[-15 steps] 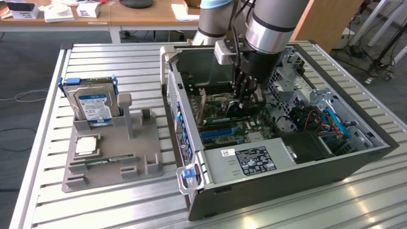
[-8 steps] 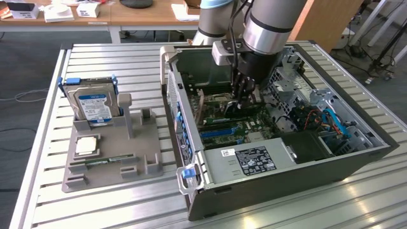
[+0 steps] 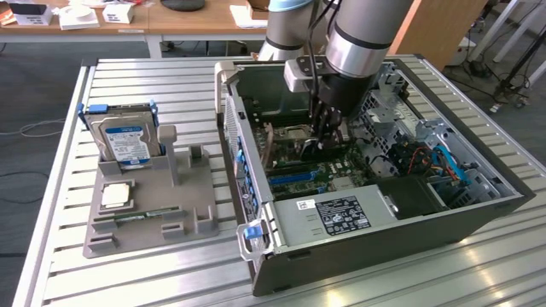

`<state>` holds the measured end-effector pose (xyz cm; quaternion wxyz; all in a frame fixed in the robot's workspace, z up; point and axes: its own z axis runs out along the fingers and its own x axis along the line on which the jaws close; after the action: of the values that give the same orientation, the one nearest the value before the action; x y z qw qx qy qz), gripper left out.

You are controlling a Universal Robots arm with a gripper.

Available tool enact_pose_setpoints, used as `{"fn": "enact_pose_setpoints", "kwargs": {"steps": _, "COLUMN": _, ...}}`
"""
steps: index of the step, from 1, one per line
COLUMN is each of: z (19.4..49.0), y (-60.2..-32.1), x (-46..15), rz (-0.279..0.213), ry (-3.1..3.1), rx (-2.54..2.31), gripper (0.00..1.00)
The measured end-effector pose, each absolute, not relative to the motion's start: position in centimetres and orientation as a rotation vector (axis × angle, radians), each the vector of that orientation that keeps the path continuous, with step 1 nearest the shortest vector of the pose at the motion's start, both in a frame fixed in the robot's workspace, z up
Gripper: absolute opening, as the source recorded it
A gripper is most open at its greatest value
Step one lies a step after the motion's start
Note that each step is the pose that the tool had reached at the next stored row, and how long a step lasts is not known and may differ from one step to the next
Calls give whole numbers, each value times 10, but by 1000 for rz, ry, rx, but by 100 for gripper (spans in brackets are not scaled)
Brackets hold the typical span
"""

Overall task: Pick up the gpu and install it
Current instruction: 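Insert the gpu into the slot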

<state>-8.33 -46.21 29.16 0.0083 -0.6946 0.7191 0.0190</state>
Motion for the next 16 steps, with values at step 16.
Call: {"fn": "enact_pose_setpoints", "kwargs": {"steps": 16, "z": 286, "y": -463, "x": -88, "rz": 59, "ry": 2246, "rx": -2172, "gripper": 27}}
